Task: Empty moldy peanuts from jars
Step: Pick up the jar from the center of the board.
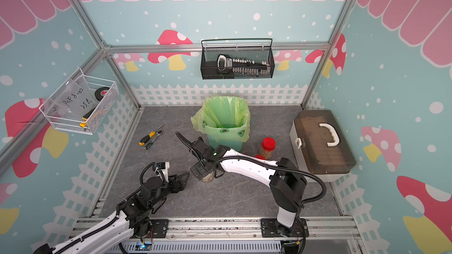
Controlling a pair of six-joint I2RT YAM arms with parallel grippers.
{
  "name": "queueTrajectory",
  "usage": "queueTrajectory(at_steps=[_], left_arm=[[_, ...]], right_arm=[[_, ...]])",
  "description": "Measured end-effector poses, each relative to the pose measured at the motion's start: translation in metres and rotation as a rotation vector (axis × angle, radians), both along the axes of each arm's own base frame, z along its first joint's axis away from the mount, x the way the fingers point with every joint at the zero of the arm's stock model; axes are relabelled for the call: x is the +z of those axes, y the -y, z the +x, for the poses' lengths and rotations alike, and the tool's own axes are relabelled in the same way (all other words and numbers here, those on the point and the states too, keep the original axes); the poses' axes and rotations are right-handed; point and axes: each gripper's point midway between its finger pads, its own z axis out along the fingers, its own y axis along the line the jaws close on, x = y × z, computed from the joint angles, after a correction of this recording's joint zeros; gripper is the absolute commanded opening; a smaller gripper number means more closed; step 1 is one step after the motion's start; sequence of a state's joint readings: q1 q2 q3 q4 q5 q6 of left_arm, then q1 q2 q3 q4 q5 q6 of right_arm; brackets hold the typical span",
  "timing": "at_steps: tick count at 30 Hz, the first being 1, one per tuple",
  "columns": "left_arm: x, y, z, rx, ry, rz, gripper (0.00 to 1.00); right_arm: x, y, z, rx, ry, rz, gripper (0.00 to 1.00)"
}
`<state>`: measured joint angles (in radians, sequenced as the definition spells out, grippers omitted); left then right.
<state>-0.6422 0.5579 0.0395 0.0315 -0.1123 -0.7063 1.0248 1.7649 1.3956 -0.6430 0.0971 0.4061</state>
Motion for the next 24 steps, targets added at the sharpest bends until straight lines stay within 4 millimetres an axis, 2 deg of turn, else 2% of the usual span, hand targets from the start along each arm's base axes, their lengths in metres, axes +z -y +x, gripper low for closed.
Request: queueTrajectory(at_steps=[4, 10, 13, 17, 21, 24], left_arm=[[-0.001, 0.0, 0.0, 0.001, -0.004, 0.003, 0.87], [-0.003, 0.0, 0.0, 0.0, -0.008, 0.007, 0.87], [-0.004, 0.0, 0.0, 0.001, -0.014, 0.01, 0.87], [-0.011, -0.001, -0.001, 0.001, -0.037, 0.028, 0.87], [-0.016, -0.002, -0.002, 0.001, -0.053, 0.04, 0.87], [-0.014, -0.002, -0.002, 0.001, -0.049, 0.037, 0.87]], right_arm=[[-0.009, -0.007, 0.004, 0.001, -0.013, -0.02, 0.97], [-0.02, -0.003, 0.0, 0.004, -0.048, -0.052, 0.96], [-0.026, -0.003, -0.001, 0.005, -0.064, -0.065, 0.91], [-0.036, -0.001, -0.001, 0.002, -0.087, -0.081, 0.89], [-0.039, 0.001, 0.0, -0.003, -0.1, -0.086, 0.84], [-0.039, 0.002, 0.001, -0.004, -0.104, -0.086, 0.75]])
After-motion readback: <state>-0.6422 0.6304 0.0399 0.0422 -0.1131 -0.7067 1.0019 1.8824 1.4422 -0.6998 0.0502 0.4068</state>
